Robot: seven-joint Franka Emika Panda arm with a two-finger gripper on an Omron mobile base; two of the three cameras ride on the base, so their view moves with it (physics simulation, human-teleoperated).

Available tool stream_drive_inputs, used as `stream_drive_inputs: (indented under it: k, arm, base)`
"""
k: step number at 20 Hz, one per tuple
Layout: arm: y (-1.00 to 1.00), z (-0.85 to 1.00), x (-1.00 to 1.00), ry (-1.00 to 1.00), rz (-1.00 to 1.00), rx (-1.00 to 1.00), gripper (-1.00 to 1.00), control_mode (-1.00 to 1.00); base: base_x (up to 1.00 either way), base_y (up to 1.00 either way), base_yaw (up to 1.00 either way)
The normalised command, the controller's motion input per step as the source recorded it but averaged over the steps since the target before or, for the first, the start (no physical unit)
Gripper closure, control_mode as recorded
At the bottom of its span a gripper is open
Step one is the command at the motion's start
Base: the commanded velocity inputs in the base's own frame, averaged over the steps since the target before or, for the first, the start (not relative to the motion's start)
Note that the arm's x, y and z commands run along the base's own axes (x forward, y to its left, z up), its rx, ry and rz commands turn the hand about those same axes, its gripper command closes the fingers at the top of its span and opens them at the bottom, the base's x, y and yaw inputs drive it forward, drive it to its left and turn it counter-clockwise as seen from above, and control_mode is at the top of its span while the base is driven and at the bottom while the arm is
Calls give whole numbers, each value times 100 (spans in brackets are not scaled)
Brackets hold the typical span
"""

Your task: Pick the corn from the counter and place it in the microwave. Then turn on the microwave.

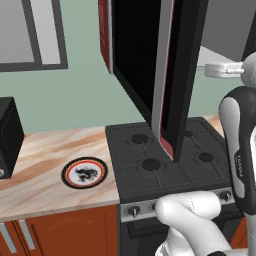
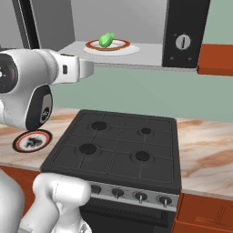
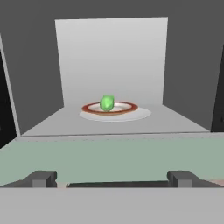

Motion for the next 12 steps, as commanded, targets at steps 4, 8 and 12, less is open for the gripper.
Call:
stream_drive_inputs:
  k: [4, 8, 12]
  arm:
    - [0, 0, -48, -1, 0, 0, -100, -100]
    - [1, 0, -52, 0, 0, 0, 100, -100]
    - [0, 0, -53, 0, 0, 0, 100, -100]
  base:
    - [0, 0, 0]
    - [0, 0, 0]
    - [0, 0, 0]
